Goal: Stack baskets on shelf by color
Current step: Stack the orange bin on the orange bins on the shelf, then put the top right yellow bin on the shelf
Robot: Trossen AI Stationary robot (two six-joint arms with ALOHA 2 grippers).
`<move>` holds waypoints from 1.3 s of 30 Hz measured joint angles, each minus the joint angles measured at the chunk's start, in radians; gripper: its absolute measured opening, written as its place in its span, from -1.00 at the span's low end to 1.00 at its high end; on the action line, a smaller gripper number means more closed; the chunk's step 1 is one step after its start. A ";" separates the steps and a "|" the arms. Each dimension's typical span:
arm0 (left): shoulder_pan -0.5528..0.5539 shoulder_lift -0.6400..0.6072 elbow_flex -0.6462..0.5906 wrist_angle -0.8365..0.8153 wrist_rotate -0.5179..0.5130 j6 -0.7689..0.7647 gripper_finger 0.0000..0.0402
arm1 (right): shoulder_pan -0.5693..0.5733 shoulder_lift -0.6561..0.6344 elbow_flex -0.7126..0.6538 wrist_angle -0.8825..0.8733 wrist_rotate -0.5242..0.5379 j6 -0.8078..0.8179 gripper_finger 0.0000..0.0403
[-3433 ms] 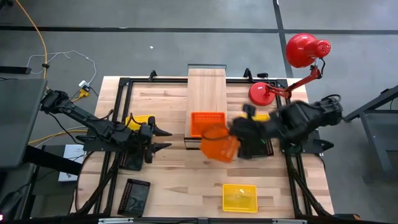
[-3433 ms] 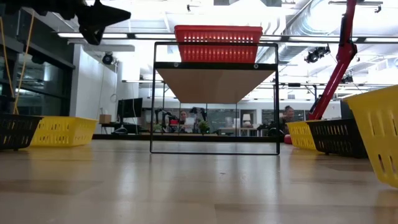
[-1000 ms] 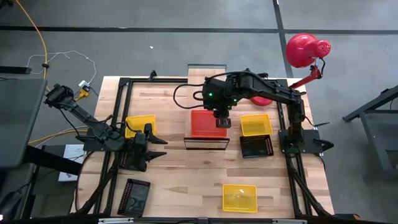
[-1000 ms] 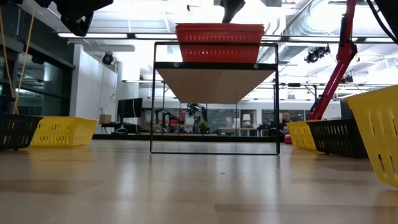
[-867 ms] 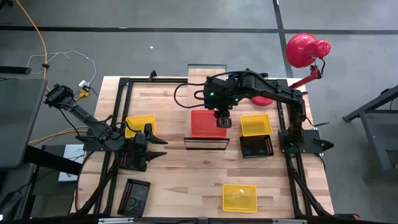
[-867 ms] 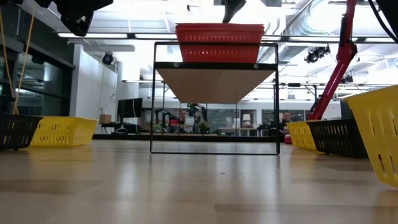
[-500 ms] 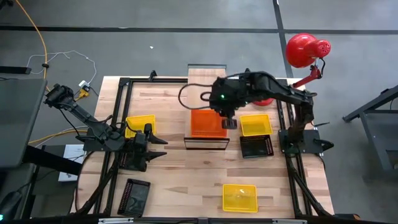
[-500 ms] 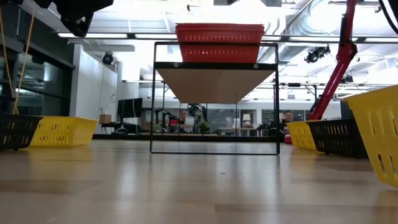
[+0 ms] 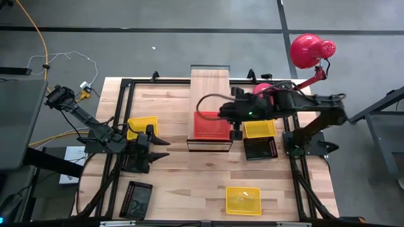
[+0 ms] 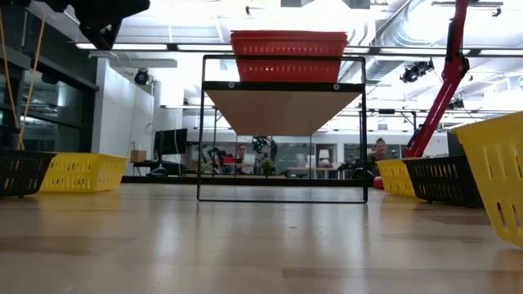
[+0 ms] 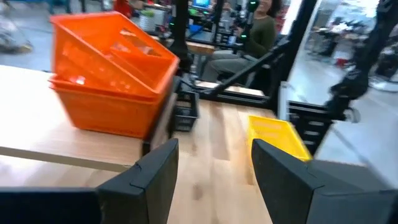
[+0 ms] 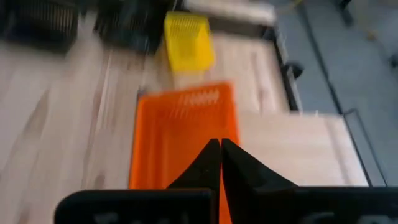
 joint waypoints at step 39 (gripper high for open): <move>0.159 0.000 0.001 0.054 -0.240 0.199 -0.04 | -0.021 -0.019 -0.608 0.827 0.463 0.292 -1.00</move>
